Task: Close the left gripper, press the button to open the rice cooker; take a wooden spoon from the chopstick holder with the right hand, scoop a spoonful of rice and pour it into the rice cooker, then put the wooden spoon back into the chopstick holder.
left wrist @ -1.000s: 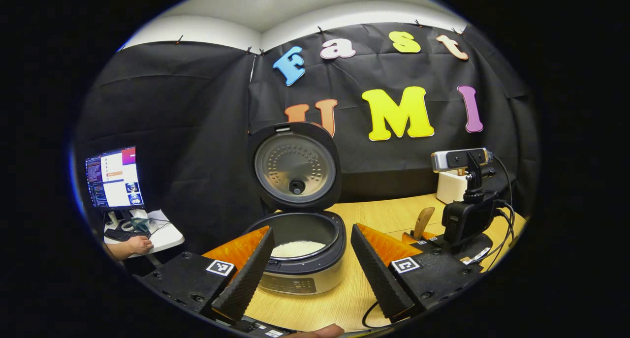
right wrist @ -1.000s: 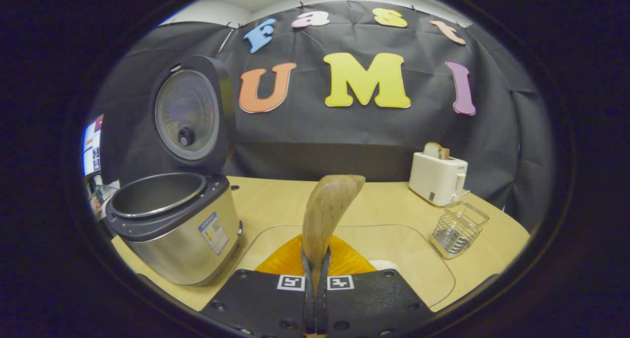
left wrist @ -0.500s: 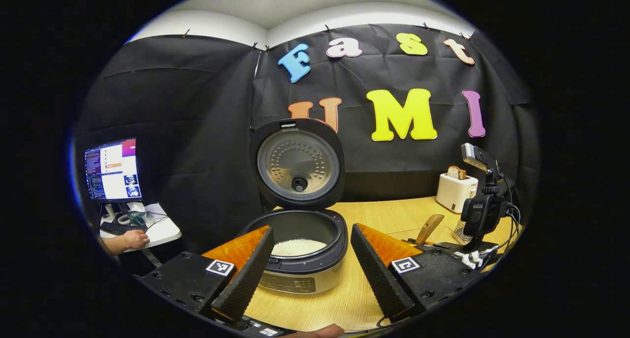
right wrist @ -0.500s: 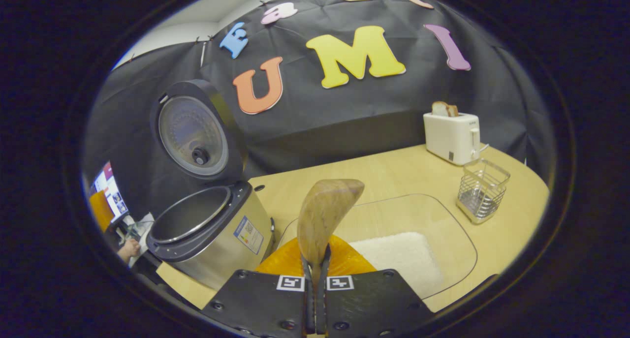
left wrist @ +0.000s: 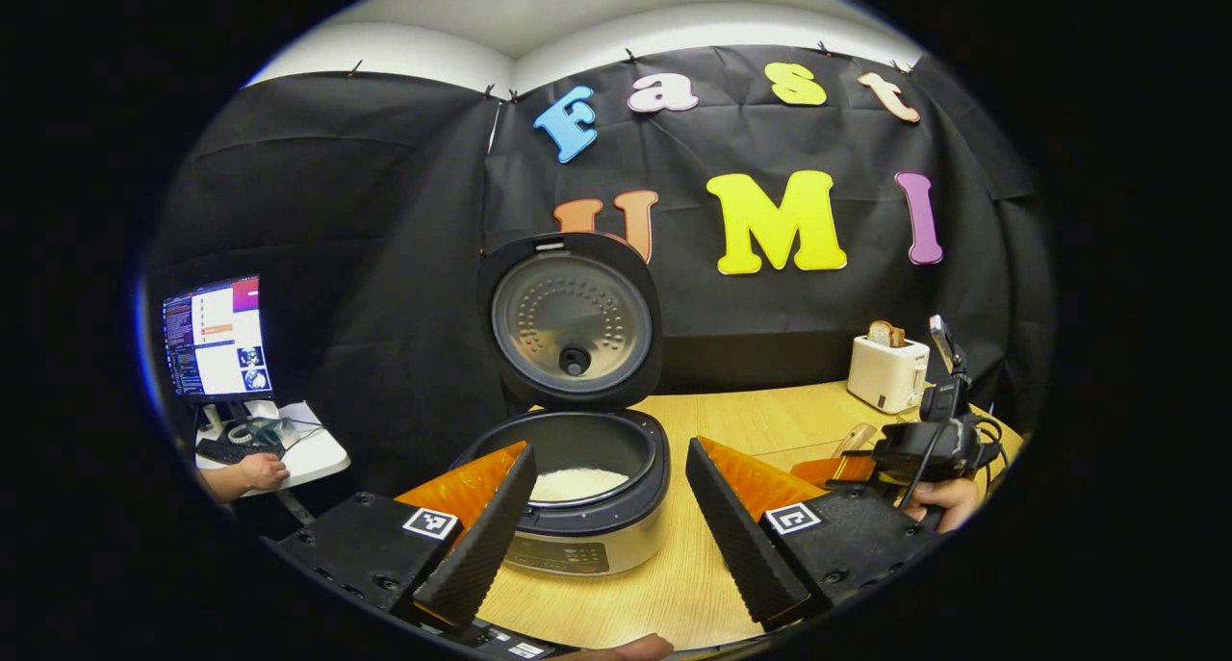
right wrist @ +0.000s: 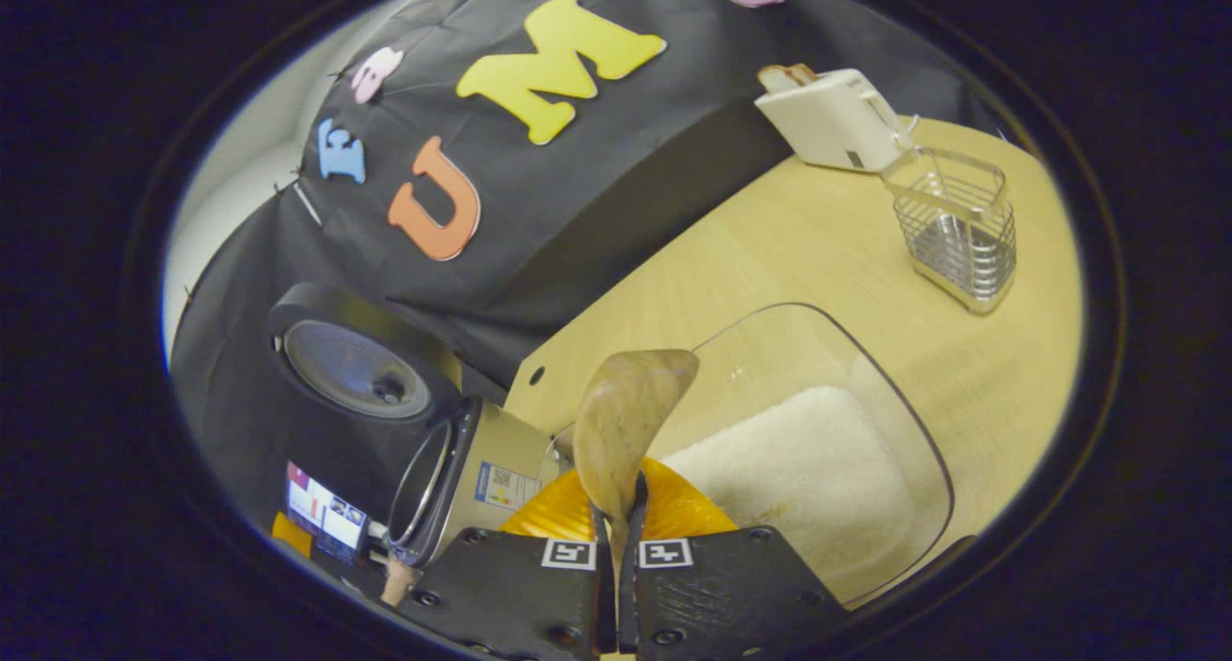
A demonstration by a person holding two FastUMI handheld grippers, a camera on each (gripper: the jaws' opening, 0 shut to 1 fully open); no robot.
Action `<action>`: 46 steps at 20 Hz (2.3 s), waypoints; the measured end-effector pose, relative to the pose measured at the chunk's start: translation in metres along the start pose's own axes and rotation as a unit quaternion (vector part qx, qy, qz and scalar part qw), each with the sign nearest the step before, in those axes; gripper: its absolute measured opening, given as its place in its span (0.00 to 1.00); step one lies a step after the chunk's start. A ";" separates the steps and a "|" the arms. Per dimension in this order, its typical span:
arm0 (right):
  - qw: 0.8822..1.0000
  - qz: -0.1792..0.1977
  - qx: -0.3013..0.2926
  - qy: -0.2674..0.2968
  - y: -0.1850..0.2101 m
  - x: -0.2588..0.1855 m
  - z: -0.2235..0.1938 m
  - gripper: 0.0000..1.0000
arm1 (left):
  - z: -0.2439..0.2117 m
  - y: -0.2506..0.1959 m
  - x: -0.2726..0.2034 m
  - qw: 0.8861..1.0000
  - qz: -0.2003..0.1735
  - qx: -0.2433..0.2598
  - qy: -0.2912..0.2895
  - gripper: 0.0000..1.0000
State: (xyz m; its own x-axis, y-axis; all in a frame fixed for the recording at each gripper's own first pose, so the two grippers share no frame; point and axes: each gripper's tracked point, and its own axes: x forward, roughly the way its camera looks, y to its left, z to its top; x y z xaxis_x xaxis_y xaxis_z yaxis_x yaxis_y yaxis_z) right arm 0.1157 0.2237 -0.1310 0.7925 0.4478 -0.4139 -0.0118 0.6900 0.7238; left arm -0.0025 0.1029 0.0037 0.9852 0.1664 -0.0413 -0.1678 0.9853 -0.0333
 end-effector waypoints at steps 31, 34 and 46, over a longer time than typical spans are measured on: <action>0.938 0.159 0.306 -0.047 -0.028 -0.079 0.102 0.01 | -0.001 0.001 0.001 1.000 0.007 0.009 0.003 1.00; 0.942 0.161 0.287 -0.065 -0.006 -0.093 0.112 0.01 | 0.000 0.005 -0.002 1.000 0.007 0.005 0.001 1.00; 0.950 0.178 0.241 -0.089 0.139 -0.107 0.112 0.01 | 0.000 0.049 -0.014 0.999 0.024 0.026 -0.003 1.00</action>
State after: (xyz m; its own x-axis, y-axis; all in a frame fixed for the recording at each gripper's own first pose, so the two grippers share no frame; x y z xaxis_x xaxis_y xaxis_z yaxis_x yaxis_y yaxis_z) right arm 0.0973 0.2078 0.0760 0.8820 0.4704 -0.0269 -0.0517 0.1533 0.9868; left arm -0.0243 0.1490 0.0029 0.9761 0.2141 -0.0361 -0.2135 0.9767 0.0203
